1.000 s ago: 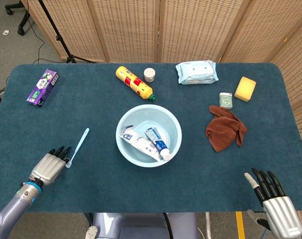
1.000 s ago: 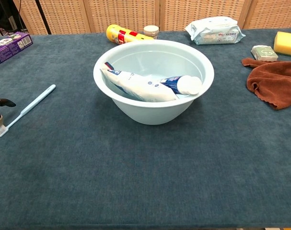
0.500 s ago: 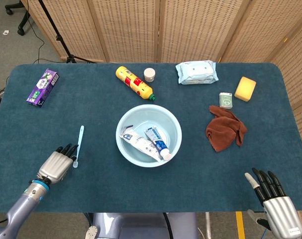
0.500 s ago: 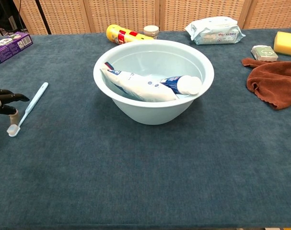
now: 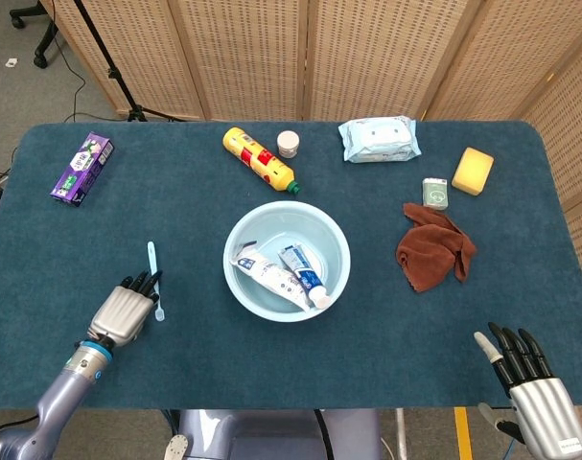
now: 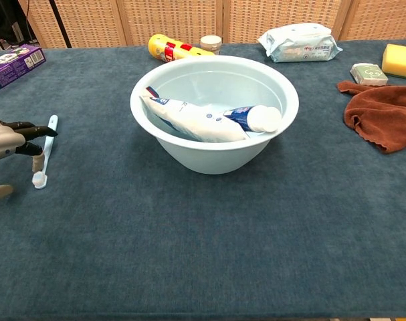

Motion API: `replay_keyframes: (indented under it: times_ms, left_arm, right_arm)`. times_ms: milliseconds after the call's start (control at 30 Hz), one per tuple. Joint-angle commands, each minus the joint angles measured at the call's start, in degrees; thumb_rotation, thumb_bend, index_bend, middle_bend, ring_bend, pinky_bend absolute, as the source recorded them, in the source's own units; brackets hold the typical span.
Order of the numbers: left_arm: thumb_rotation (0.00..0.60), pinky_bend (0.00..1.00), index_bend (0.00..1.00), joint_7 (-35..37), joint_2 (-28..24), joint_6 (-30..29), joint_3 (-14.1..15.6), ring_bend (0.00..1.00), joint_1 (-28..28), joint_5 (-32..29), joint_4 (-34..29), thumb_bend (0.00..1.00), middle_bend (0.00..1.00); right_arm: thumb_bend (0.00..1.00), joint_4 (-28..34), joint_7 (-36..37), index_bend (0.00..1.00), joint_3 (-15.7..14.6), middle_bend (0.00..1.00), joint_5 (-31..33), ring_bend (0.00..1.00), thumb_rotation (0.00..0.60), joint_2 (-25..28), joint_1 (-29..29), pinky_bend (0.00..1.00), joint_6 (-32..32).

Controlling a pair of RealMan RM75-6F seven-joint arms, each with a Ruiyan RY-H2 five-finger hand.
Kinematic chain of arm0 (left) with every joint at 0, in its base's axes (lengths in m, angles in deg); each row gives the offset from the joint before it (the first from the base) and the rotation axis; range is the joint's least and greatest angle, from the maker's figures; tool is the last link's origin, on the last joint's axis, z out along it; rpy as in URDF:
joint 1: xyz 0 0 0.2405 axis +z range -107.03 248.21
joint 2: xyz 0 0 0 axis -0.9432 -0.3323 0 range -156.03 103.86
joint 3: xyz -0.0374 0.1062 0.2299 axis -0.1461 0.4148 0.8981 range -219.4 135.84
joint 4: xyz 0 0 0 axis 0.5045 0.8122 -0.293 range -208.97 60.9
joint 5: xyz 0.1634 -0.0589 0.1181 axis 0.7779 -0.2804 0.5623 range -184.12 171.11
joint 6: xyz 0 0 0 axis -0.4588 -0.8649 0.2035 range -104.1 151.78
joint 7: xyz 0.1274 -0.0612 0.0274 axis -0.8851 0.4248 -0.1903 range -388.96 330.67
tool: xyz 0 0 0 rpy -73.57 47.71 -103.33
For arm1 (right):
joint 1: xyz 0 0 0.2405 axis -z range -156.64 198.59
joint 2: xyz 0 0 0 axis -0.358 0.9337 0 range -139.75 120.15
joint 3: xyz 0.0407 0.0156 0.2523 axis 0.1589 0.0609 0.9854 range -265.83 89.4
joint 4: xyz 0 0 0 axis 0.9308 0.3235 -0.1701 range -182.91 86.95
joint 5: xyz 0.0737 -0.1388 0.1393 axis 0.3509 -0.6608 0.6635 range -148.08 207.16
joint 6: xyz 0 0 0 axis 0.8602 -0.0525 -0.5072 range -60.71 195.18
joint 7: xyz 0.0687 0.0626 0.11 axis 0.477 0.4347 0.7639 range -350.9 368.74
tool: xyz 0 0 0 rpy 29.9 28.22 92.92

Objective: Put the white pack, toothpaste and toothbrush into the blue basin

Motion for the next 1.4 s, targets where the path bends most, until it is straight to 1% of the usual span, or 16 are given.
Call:
replay_keyframes:
  times_ms: [33, 367, 700, 833, 900, 1000, 1167, 1267, 1400]
  left_arm:
    - [0.6, 0.22, 0.29, -0.6, 1.5, -0.9, -0.7, 0.06, -0.3, -0.9, 0.7, 0.39, 0.0]
    - [0.6, 0.22, 0.29, -0.4, 3.7, -4.5, -2.8, 0.06, -0.4, -1.5, 0.7, 0.38, 0.0]
    - [0.6, 0.22, 0.29, -0.5, 4.1, -5.5, -3.3, 0.06, -0.5, -2.2, 0.5, 0.38, 0.0]
    - [0.6, 0.22, 0.29, 1.7, 3.1, -6.4, -4.1, 0.06, -0.3, -1.2, -1.1, 0.38, 0.0]
    - [0.6, 0.22, 0.29, 3.8, 2.0, -7.0, -5.0, 0.06, -0.2, -0.1, -2.2, 0.38, 0.0]
    - [0.6, 0.22, 0.29, 5.1, 0.0, -6.2, -5.7, 0.05, -0.7, 0.2, -3.0, 0.37, 0.0]
    - [0.6, 0.22, 0.29, 5.3, -1.6, -5.1, -7.3, 0.04, -2.0, -1.6, -4.0, 0.36, 0.0]
    - [0.6, 0.22, 0.29, 4.0, -2.0, -3.7, -8.3, 0.04, -3.6, -4.1, -4.0, 0.36, 0.0]
    - [0.6, 0.22, 0.29, 1.8, 0.1, -2.5, -9.0, 0.04, -5.6, -7.2, -2.3, 0.36, 0.0]
  right_arm:
    - [0.1, 0.0, 0.0, 0.06, 0.0, 0.0, 0.0, 0.0, 0.6, 0.0, 0.0, 0.0, 0.0]
    - [0.1, -0.1, 0.2, 0.06, 0.0, 0.0, 0.0, 0.0, 0.6, 0.0, -0.1, 0.0, 0.1]
    - [0.1, -0.2, 0.1, 0.06, -0.1, 0.0, -0.1, 0.0, 0.6, 0.0, 0.0, 0.0, 0.1]
    - [0.1, -0.3, 0.2, 0.06, 0.0, 0.0, 0.1, 0.0, 0.6, 0.0, -0.1, 0.0, 0.2]
    - [0.1, -0.3, 0.1, 0.06, 0.0, 0.0, 0.1, 0.0, 0.6, 0.0, -0.1, 0.0, 0.3]
    - [0.1, -0.3, 0.0, 0.06, -0.1, 0.0, 0.0, 0.0, 0.6, -0.1, -0.1, 0.0, 0.3]
    - [0.1, -0.2, -0.3, 0.06, -0.1, 0.0, -0.1, 0.0, 0.6, -0.2, -0.1, 0.0, 0.4]
    - [0.1, -0.2, -0.4, 0.06, -0.1, 0.0, -0.2, 0.0, 0.6, -0.2, 0.0, 0.0, 0.4]
    - [0.1, -0.3, 0.0, 0.06, 0.0, 0.0, 0.1, 0.0, 0.6, -0.1, 0.0, 0.0, 0.2]
